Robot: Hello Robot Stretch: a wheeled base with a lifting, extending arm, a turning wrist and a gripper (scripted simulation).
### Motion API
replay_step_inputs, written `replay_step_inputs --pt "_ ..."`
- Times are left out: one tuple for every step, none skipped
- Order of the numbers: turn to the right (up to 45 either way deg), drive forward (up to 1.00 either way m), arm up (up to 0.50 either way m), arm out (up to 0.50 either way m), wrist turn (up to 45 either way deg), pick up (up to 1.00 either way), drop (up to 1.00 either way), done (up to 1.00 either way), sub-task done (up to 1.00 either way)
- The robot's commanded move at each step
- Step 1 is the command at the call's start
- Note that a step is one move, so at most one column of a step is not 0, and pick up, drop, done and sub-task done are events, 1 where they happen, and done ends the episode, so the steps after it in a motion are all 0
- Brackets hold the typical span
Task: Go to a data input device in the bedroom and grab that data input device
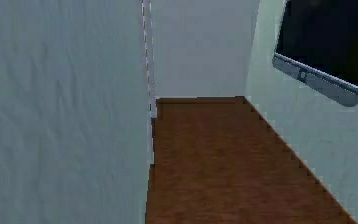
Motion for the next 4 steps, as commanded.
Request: replay_step_inputs --pt "0.0 1.0 0.0 0.0 0.0 0.0 0.0 0.0 0.0" --pt "0.0 0.8 0.0 0.0 0.0 0.0 0.0 0.0 0.0" --pt "-39.0 0.0 0.0 0.0 0.0 0.0 0.0 0.0 0.0" --pt "0.0 0.05 0.0 0.0 0.0 0.0 0.0 0.0 0.0"
